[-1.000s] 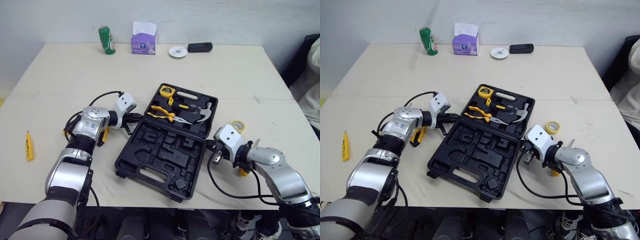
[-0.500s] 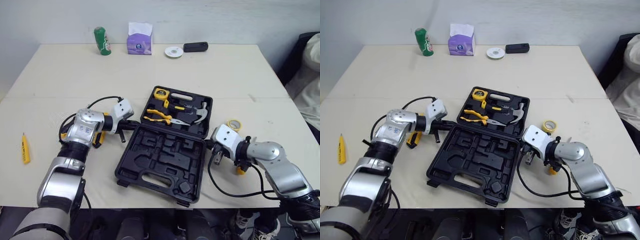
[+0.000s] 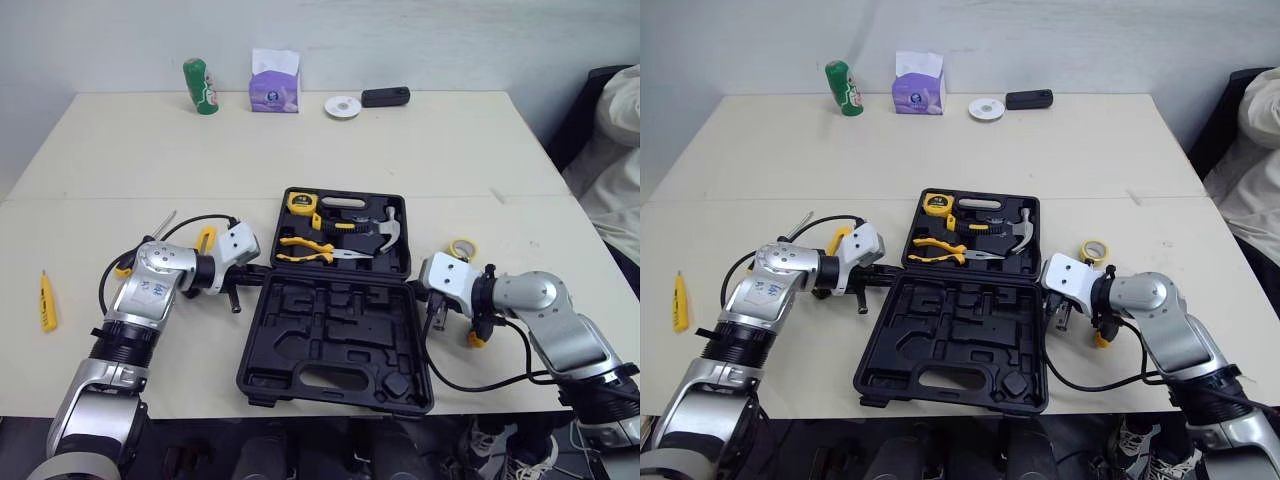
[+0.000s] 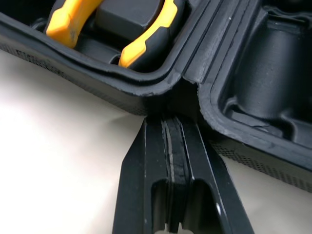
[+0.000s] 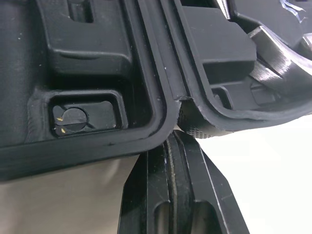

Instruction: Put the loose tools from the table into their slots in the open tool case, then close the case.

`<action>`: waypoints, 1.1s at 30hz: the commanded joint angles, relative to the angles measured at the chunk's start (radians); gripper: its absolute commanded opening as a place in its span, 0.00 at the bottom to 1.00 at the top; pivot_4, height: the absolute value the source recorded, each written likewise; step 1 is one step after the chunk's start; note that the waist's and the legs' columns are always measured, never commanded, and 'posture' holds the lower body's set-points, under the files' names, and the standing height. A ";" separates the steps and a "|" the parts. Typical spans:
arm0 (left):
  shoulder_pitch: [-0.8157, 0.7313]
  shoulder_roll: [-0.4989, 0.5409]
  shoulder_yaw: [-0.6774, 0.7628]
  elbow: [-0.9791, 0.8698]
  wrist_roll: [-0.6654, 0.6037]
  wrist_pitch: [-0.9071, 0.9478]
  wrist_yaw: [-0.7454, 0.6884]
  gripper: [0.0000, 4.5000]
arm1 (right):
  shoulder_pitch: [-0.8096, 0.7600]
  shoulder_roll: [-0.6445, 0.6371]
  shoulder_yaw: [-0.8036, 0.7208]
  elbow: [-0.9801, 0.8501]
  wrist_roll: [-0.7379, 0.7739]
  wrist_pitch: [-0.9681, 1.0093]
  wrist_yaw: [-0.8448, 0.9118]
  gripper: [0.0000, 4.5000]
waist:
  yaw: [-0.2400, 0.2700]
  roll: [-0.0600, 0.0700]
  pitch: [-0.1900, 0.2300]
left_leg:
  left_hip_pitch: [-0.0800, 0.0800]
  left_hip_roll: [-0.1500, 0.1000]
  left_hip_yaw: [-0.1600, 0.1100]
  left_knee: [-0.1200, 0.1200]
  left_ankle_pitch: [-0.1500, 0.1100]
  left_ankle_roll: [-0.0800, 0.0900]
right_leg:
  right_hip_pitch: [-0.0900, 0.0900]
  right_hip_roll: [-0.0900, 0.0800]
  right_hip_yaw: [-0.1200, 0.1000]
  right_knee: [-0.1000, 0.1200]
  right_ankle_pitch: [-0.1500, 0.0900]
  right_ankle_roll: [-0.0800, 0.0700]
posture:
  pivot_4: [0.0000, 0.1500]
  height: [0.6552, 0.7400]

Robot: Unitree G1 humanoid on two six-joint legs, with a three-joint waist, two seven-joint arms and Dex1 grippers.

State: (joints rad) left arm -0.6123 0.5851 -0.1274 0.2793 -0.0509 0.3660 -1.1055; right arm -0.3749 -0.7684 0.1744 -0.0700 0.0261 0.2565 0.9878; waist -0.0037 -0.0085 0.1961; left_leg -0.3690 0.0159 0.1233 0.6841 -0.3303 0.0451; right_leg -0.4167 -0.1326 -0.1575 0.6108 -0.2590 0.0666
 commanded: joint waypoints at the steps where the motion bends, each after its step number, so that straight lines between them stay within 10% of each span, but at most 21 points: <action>1: 0.014 -0.027 -0.028 -0.011 -0.009 0.011 0.014 0.00 | -0.029 -0.003 0.004 0.036 -0.010 -0.052 0.015 0.01 | 0.001 0.000 0.000 | 0.000 0.000 -0.001 0.000 0.000 0.000 | 0.000 0.000 0.000 0.000 0.000 0.000 | 1.00 0.86; 33: 0.162 0.005 0.009 -0.229 -0.047 0.103 0.058 0.00 | -0.086 0.051 0.020 0.040 -0.061 -0.096 0.046 0.01 | -0.003 0.000 0.000 | 0.000 0.001 -0.002 0.000 0.000 -0.001 | 0.001 -0.001 -0.001 0.000 0.000 0.000 | 1.00 0.86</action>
State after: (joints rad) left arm -0.4829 0.5946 -0.0855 0.0873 -0.0740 0.4550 -1.0346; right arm -0.4584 -0.7391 0.1894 0.0277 -0.0702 0.1617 1.0264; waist -0.0070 -0.0085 0.1961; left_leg -0.3685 0.0165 0.1212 0.6841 -0.3307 0.0434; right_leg -0.4156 -0.1333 -0.1586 0.6107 -0.2594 0.0659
